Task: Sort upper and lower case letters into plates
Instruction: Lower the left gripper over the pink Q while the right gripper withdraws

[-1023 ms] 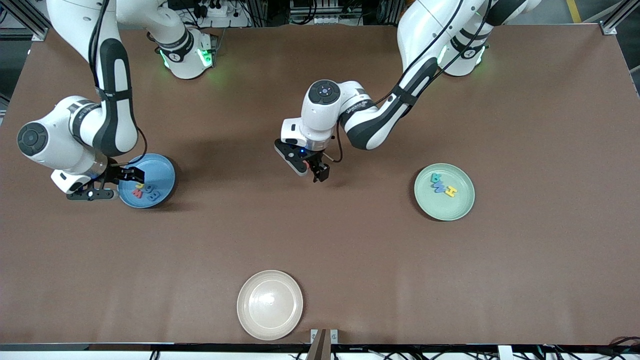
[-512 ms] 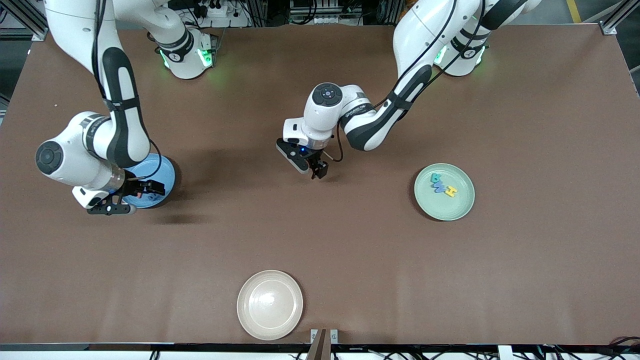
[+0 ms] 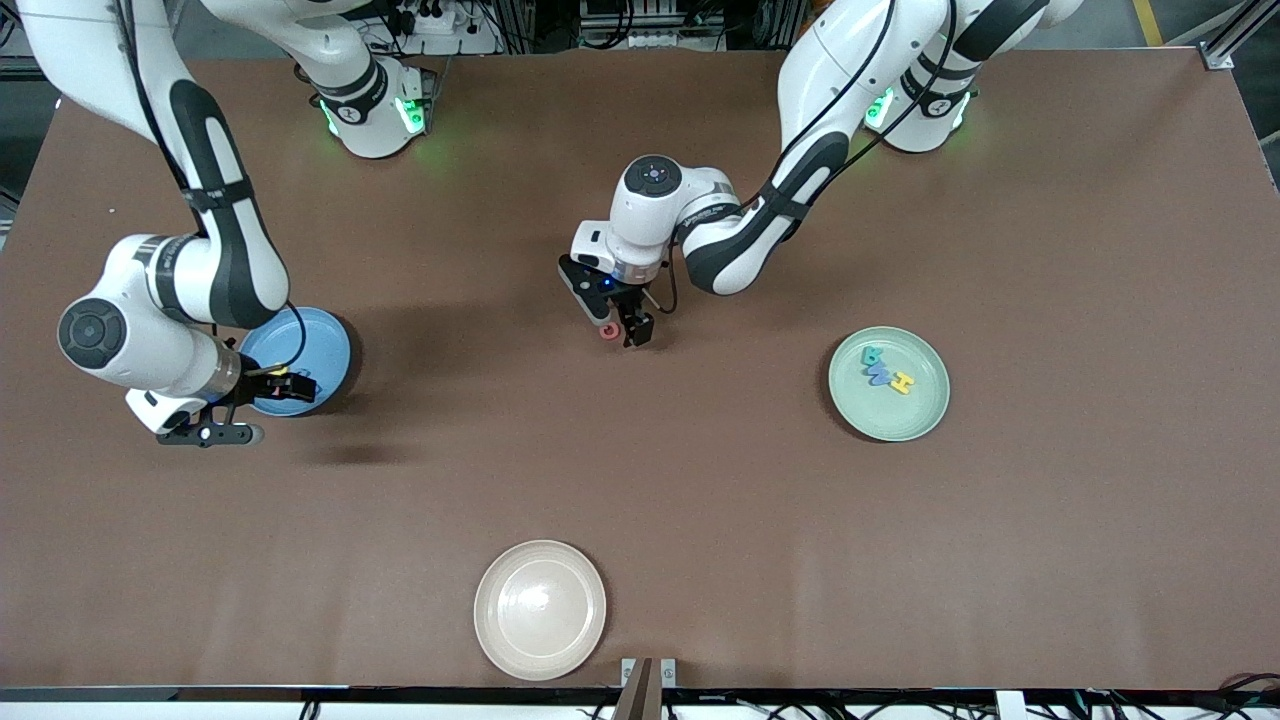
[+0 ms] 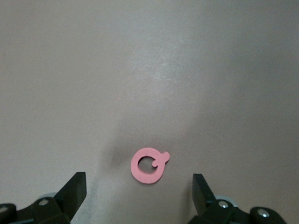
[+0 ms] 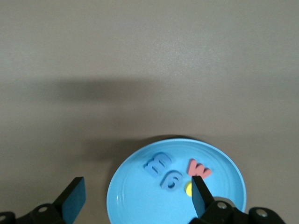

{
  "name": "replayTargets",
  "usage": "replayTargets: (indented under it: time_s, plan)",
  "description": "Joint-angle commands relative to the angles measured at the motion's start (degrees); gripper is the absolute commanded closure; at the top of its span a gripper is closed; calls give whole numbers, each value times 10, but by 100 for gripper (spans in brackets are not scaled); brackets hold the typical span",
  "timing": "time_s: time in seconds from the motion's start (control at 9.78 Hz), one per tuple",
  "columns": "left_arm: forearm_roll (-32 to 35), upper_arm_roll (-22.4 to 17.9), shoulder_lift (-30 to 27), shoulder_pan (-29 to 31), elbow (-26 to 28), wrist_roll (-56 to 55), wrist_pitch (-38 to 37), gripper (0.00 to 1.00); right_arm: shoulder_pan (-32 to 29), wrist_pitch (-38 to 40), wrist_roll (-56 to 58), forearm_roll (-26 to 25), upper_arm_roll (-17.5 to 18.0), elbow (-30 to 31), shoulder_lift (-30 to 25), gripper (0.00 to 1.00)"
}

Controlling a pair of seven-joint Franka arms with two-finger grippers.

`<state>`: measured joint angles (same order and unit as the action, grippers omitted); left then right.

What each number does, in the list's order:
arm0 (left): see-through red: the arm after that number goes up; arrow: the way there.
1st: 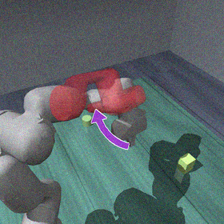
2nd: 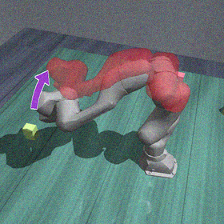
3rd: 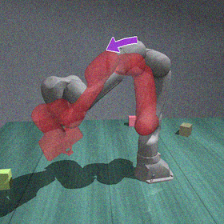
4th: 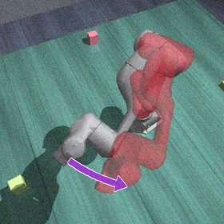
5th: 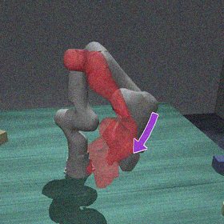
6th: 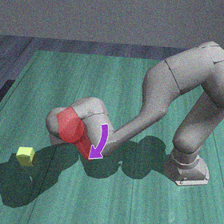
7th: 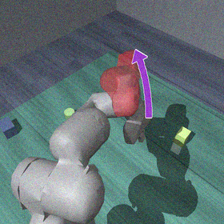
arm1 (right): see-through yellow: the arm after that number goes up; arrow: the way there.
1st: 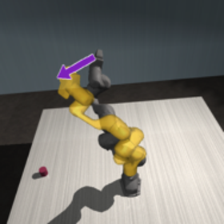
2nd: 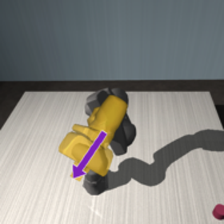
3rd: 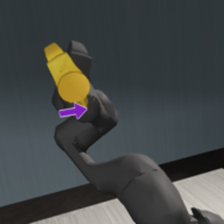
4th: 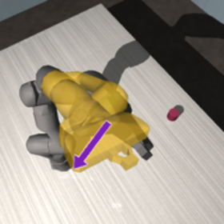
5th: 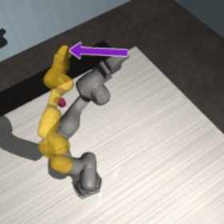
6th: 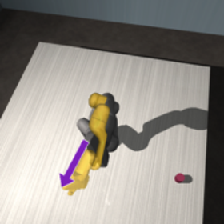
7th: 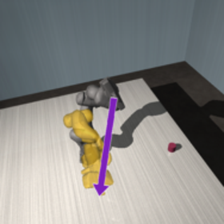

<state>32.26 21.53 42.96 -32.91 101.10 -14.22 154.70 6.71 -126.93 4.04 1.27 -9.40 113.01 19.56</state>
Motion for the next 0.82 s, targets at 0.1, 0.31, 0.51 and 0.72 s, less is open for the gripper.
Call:
replayTargets:
  time_s: [0.1, 0.31, 0.51, 0.72]
  plan:
    - [18, -2, 9, 0, 7, 62, 49, 0, -105, 55, -16, -35, 103, 44, -120, 0]
    - [18, -2, 30, 1, 4, 90, 85, 0, -101, 89, -16, -36, 106, 45, -174, 0]
    - [18, -3, 49, 0, -3, 94, 97, 0, -94, 104, -18, -36, 100, 18, -203, 0]
    - [21, -3, 49, 2, 2, 94, 97, 0, -68, 162, -12, -29, 64, -45, -203, 0]
